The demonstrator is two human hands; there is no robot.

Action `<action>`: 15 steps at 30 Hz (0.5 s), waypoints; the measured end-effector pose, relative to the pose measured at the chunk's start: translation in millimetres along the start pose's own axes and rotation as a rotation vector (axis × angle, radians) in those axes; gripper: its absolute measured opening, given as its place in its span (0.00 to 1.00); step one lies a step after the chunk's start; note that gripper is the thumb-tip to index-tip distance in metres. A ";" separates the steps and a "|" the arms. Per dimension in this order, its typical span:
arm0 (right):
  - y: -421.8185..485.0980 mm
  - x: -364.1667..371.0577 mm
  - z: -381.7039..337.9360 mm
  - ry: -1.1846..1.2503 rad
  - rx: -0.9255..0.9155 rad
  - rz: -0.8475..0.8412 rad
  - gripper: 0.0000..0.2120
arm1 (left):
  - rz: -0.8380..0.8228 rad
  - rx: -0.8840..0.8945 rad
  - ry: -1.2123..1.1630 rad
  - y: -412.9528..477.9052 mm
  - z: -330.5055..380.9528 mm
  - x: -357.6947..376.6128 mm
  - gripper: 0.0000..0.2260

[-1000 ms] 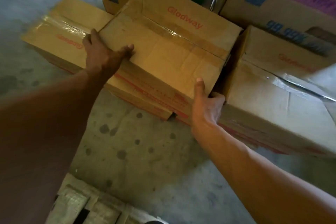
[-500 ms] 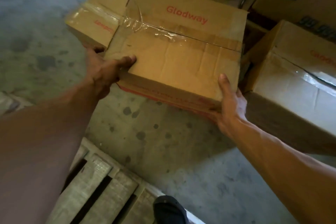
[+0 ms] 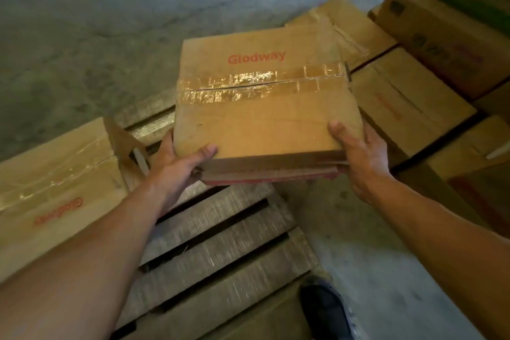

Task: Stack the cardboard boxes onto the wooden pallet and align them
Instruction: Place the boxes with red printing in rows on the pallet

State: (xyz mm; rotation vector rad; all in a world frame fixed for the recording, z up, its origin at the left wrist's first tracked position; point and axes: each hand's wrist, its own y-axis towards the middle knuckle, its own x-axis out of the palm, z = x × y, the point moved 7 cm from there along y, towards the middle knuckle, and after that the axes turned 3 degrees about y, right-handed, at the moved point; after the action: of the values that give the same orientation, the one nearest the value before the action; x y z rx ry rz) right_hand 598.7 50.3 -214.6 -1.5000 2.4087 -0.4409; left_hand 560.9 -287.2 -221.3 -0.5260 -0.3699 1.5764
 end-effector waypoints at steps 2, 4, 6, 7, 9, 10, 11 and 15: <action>-6.9 30.3 2.3 -0.043 -0.006 -0.074 0.27 | 0.050 -0.014 -0.020 -13.7 -7.4 -30.9 0.33; -10.6 55.2 5.3 -0.083 -0.007 -0.140 0.22 | 0.118 -0.009 -0.072 -25.7 -17.0 -56.5 0.37; -9.5 68.2 10.6 -0.093 0.010 -0.166 0.19 | 0.153 -0.011 -0.121 -34.0 -24.3 -69.3 0.41; -9.8 74.2 14.4 -0.100 0.018 -0.186 0.19 | 0.163 -0.014 -0.146 -38.6 -29.5 -74.3 0.41; -9.2 85.9 21.0 -0.117 0.027 -0.227 0.20 | 0.180 -0.029 -0.202 -43.7 -41.9 -84.9 0.39; -9.2 88.1 23.4 -0.123 0.031 -0.232 0.21 | 0.184 -0.046 -0.219 -45.6 -47.3 -86.2 0.38; -8.8 90.9 26.2 -0.137 0.033 -0.237 0.23 | 0.187 -0.053 -0.226 -45.9 -52.7 -87.5 0.38; 2.8 107.5 43.5 -0.194 0.014 -0.236 0.15 | 0.220 -0.034 -0.247 -31.7 -78.8 -93.6 0.38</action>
State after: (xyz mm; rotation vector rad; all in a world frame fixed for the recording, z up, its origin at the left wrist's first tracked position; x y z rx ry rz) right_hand 566.9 -50.4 -262.7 -1.7430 2.0880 -0.3413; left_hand 632.3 -384.0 -260.3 -0.4086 -0.5407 1.8573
